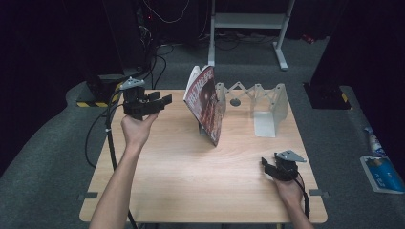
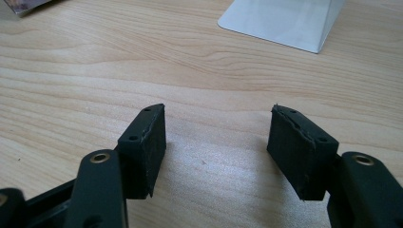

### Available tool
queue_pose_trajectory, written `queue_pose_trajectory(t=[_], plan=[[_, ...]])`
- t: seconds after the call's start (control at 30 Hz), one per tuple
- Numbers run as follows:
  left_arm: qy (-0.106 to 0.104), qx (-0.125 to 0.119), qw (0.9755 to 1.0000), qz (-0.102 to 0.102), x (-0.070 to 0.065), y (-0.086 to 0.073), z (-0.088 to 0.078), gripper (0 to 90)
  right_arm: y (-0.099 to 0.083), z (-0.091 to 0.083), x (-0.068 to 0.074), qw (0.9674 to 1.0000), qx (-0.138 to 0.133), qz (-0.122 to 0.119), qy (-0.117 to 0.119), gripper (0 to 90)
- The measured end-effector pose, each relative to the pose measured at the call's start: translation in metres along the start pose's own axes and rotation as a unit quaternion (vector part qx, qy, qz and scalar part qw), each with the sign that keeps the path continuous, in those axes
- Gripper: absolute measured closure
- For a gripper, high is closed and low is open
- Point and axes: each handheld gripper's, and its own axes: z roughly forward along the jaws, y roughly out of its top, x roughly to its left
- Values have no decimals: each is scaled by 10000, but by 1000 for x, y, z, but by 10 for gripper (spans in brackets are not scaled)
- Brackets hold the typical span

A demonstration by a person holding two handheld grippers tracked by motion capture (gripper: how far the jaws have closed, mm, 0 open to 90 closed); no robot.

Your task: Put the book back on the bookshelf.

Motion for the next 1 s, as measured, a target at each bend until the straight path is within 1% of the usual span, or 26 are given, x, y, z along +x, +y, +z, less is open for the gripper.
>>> queue_pose_trajectory(t=[0.1, 0.27, 0.4, 0.6, 0.8, 1.0], plan=[[-22, -13, 10000, -33, 0, -1, -2, 423, 0, 0, 0, 10000, 1, 0, 2, 377], [-27, -29, 10000, -11, 0, -3, -4, 422, 0, 0, 0, 10000, -1, -1, 1, 376], [-30, -40, 10000, -53, 1, -5, -7, 422, 0, 0, 0, 10000, 4, 11, 1, 376], [-38, -68, 10000, -61, 2, -8, -12, 422, 0, 0, 0, 10000, 0, 0, 1, 376], [-35, -76, 9999, -77, 4, -12, -15, 421, 0, 0, 0, 10000, 0, -1, 1, 377], [-31, -100, 9999, -138, 6, -17, -19, 422, 0, 0, 0, 10000, 0, -1, 1, 376]])
